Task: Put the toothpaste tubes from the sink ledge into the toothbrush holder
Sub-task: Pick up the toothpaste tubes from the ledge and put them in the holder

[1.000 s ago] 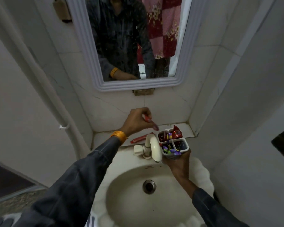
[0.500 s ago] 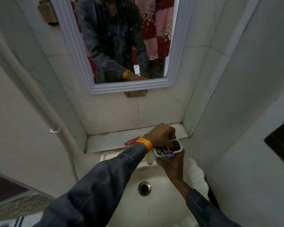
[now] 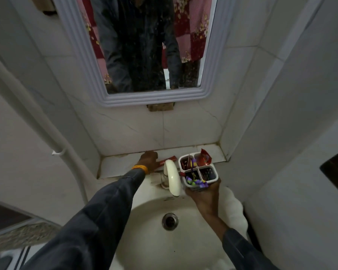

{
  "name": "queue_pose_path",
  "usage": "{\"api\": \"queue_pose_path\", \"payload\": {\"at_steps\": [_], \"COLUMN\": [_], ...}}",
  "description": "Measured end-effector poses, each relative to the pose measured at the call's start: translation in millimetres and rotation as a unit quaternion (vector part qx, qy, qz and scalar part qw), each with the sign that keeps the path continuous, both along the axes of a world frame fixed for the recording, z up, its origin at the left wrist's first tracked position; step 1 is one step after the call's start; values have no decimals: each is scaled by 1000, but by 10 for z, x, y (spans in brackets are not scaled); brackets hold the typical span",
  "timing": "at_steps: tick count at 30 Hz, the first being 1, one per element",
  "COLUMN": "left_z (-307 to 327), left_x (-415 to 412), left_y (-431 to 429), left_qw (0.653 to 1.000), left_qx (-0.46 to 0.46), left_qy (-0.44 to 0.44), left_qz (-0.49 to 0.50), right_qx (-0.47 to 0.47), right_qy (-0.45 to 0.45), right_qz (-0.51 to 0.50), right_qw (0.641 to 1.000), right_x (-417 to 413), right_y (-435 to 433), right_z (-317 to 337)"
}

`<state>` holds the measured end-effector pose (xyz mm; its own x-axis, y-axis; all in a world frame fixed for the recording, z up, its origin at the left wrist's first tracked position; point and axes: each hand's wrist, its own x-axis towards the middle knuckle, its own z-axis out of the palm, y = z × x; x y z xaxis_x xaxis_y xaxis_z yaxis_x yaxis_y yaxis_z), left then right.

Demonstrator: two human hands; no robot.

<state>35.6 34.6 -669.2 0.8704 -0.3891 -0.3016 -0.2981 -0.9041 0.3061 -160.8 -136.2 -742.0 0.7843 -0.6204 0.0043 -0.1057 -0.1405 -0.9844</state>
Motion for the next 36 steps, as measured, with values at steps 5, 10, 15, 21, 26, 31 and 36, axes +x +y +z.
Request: {"api": "queue_pose_path", "payload": {"at_steps": [5,10,15,21,26,31,36], "left_z": [-270,-152,448,1217,1212,935,888], "left_x": [34,91,9,-420,-825,-960,-951], "left_y": [-49,-89,-65,-265,-701,-971,-986], "left_qw": [996,996,969,924,939,954,955], "left_qx": [42,9,-207,-377,-312,-200,-187], "left_qy": [-56,-77,-72,-52,-47,-87,-106], "left_qz": [-48,-46,111,-16,-137,-208,-206], "right_qx": [2,-1,4,16,22,-32,-38], "right_qy": [0,-6,-3,-3,-10,16,32], "right_qz": [13,12,14,9,5,7,-11], "right_qw": [1000,1000,1000,1000,1000,999,999], "right_x": [8,-2,-22,-33,-7,6,-24], "right_y": [10,-20,-9,8,41,20,76], "right_z": [-20,-32,20,21,69,93,121]}}
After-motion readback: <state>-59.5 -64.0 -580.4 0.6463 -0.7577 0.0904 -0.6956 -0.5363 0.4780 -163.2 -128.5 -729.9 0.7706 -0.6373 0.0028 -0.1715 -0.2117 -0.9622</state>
